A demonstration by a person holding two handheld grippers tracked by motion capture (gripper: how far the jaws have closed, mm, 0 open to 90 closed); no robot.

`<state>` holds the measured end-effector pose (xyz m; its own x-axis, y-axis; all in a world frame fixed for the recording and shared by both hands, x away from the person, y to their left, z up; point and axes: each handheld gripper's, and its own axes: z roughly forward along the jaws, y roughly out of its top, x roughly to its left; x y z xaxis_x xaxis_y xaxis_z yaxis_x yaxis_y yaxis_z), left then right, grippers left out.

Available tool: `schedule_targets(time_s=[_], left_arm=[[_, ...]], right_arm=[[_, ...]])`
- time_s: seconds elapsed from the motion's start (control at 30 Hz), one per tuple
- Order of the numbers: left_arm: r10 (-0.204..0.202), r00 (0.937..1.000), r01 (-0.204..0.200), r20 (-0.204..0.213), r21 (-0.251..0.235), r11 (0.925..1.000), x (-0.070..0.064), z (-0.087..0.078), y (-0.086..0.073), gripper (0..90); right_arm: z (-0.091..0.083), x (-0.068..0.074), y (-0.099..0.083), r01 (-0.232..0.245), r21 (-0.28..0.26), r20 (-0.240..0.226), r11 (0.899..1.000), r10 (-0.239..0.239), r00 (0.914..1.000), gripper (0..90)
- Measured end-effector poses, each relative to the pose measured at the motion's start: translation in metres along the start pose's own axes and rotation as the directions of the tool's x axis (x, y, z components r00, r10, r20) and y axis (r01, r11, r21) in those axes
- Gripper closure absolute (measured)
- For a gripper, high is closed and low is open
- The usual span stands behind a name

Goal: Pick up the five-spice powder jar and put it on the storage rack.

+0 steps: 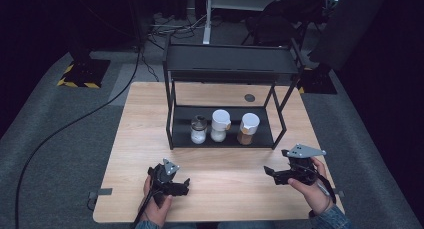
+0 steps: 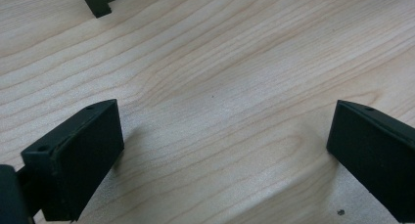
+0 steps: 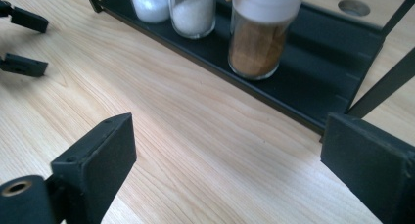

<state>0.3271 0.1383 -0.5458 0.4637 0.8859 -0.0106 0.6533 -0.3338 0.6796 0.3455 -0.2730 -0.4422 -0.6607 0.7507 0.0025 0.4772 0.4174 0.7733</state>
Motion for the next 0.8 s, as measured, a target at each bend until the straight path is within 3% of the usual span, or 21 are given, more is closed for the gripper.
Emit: schedule_targets(time_s=[0.8], left_arm=[[0.000,1.0000,0.000,-0.001,0.000,1.0000,0.000,0.000,0.000,0.2]], right_arm=[[0.035,-0.012,-0.041,-0.032,0.055,0.011,0.998,0.031,0.9994,4.6]])
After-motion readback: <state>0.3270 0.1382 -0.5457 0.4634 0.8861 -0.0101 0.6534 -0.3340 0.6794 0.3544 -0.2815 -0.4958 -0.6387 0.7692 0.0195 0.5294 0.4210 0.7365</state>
